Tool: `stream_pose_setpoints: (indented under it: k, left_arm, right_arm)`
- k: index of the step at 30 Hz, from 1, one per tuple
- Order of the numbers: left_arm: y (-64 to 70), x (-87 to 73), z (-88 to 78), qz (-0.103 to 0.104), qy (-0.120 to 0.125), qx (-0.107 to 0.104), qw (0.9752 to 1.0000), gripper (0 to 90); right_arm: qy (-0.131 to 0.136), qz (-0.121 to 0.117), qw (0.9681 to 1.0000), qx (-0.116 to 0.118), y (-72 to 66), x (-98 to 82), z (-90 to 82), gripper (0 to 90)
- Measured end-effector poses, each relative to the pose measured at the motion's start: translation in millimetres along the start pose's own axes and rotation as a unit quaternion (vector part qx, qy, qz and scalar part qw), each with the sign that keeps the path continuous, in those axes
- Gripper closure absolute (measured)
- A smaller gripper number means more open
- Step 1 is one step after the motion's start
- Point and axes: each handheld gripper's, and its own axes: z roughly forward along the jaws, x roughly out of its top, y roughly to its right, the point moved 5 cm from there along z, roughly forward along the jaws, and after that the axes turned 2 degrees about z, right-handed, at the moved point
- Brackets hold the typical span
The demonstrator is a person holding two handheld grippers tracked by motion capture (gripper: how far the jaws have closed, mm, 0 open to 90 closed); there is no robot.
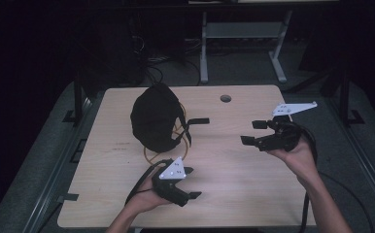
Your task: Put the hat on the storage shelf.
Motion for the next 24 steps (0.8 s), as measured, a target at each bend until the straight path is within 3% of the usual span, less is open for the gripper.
stream_pose_setpoints:
  k: [24]
  left_arm:
    - [-1.0, -0.4, -1.4, 0.002, 0.001, 0.004, 1.0, 21.5]
  right_arm:
    - [-0.004, 0.022, 0.9996, -0.016, 10.8, -42.8, -16.8, 17.5]
